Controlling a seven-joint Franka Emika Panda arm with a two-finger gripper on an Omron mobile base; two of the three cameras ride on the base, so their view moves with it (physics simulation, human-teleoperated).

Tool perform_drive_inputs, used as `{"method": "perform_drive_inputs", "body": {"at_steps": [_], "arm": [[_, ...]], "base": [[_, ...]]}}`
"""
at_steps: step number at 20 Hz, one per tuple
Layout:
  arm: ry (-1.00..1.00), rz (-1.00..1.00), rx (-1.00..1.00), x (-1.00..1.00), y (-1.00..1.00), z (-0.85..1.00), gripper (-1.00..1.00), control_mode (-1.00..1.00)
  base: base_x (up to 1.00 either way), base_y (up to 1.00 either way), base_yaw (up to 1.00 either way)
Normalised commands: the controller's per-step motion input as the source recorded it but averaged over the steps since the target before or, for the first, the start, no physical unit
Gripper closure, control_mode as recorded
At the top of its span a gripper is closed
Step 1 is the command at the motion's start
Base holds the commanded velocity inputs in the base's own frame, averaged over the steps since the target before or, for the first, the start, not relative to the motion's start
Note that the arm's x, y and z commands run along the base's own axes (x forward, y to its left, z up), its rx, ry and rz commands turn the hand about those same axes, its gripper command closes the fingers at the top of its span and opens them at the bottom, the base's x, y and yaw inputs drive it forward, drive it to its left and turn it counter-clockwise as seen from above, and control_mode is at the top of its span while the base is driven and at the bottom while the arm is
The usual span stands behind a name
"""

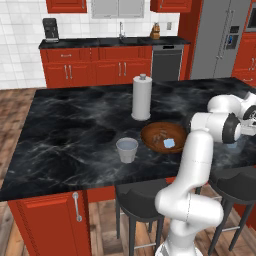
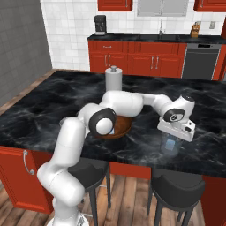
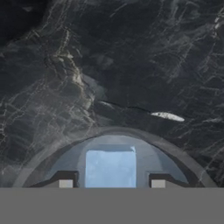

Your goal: There are four ice cubes in the ice bowl. Place two ice cubes in each glass of water.

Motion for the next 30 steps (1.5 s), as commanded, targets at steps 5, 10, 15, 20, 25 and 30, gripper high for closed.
{"method": "perform_drive_inputs", "body": {"at_steps": [5,10,15,20,25,30], "arm": [[0.02,0.0,0.03,0.0,0.0,0.0,-1.0,-1.0],[0.02,0.0,0.01,0.0,0.0,0.0,-1.0,-1.0],[0.03,0.0,0.0,0.0,0.0,0.0,1.0,-1.0],[0.04,0.0,0.0,0.0,0.0,0.0,1.0,-1.0],[0.04,0.0,0.0,-0.02,0.0,0.09,1.0,-1.0],[0.02,0.0,0.0,-0.07,0.08,0.44,1.0,-1.0]], "base": [[0.0,0.0,0.0],[0.0,0.0,0.0],[0.0,0.0,0.0],[0.0,0.0,0.0],[0.0,0.0,0.0],[0.0,0.0,0.0]]}}
